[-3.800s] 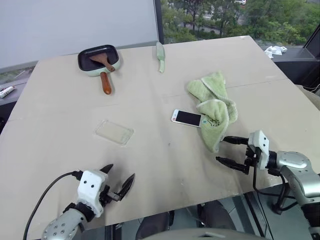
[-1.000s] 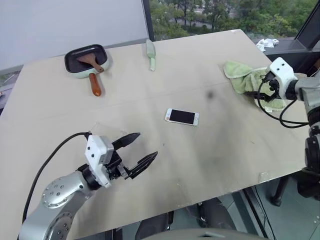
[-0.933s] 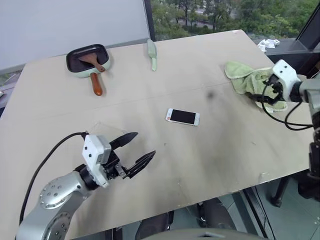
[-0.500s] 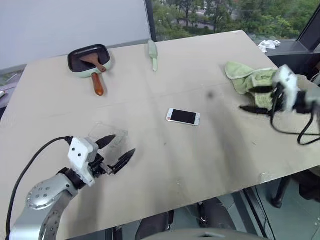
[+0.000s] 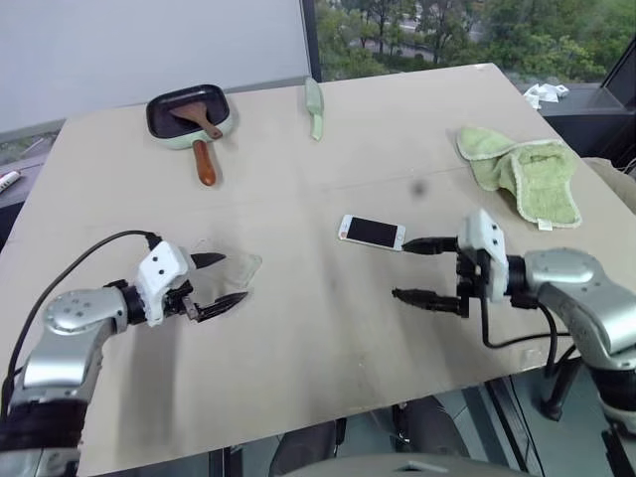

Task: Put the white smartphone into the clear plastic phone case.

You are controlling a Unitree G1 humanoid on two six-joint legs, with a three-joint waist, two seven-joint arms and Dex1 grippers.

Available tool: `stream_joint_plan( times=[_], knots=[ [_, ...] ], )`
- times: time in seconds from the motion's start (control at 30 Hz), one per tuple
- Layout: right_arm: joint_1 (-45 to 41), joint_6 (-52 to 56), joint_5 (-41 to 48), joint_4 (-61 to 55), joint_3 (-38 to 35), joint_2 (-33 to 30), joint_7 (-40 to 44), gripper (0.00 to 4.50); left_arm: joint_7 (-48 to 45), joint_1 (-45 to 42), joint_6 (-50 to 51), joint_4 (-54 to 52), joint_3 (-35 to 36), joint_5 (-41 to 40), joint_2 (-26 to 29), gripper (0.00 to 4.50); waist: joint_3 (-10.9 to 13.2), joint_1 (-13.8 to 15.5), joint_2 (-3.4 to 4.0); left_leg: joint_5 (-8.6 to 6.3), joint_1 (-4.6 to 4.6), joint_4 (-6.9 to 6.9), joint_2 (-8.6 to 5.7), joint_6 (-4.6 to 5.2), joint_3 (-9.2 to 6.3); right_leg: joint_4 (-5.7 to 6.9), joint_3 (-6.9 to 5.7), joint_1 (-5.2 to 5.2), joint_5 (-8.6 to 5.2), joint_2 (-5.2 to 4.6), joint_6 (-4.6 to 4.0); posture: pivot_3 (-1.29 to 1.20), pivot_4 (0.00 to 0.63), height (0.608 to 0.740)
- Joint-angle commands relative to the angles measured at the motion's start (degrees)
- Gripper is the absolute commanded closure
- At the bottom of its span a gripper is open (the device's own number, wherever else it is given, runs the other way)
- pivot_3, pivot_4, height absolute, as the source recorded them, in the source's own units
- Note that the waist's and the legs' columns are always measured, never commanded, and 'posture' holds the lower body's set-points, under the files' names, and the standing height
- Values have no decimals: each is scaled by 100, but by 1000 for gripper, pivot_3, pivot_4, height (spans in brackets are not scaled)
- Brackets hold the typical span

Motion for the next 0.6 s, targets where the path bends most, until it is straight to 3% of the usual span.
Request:
stream_joint_plan(
  times=[0.03,0.33,0.47,0.6],
  knots=[
    [51,-624,-156,-177,-132,-128,72,50,-554,-561,-489,900,-247,320,259,0,0,-28,-1,0,0,1,0,0,3,2,0,-2,0,0,0,0,150,740],
    [-42,-599,375,-325,-301,-46,-138,50,-1572,-1228,-772,1996,-640,678,740,0,-6,-167,-12,0,6,4,1,0,4,10,4,0,1,2,0,0,150,740],
    [-120,-484,648,-369,-301,-64,-130,0,-1729,-1113,-716,1934,-682,702,863,1245,-6,-159,-12,0,6,4,1,0,5,10,6,-1,0,2,0,0,150,740],
    [-212,-387,782,-360,-272,-67,-156,0,-1714,-959,-740,1865,-697,751,892,3295,-7,-157,-12,0,7,5,1,1,5,12,7,0,0,2,1,0,150,740]
  ],
)
